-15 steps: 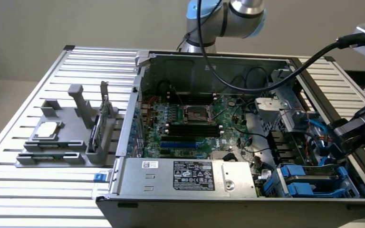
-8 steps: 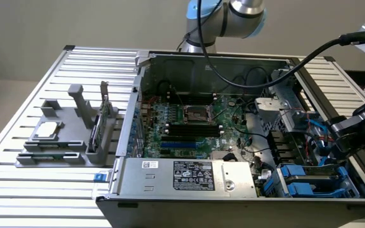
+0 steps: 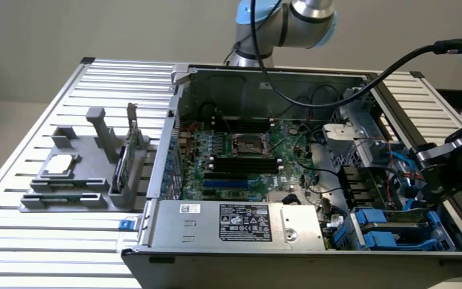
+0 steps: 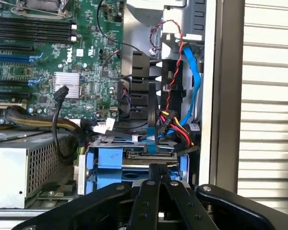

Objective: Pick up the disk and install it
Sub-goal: 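Insert the first disk wire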

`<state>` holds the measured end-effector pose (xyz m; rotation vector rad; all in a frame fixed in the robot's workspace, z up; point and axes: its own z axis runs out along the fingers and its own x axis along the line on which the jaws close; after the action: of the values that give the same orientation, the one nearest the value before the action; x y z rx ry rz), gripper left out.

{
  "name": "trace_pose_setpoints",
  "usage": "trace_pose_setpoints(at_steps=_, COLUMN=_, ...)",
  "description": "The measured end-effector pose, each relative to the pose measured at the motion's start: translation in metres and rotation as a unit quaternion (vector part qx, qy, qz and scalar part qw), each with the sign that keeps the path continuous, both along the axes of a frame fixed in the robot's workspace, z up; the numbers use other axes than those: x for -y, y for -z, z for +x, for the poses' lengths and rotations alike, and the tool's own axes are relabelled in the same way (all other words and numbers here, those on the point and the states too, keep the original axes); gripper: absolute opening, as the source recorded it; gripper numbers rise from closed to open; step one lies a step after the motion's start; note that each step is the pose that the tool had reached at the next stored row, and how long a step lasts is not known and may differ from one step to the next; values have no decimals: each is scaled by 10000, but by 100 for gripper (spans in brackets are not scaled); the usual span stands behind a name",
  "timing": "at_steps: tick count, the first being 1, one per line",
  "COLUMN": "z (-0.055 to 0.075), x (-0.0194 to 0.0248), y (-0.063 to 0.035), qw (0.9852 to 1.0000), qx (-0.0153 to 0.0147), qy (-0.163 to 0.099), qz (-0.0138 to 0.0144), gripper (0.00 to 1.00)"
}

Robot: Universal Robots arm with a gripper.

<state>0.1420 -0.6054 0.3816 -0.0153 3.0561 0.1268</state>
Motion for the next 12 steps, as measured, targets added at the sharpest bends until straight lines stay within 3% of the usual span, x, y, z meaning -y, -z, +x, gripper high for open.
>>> trace_pose_setpoints(at_steps=6, z=0, x=0, y=10, qw=9986, qx=0, qy=536, qz=1, gripper=11)
trace_pose_setpoints(at_steps=12, z=0, x=0, y=23, qw=9944, qx=0, qy=1060, qz=0, gripper=11)
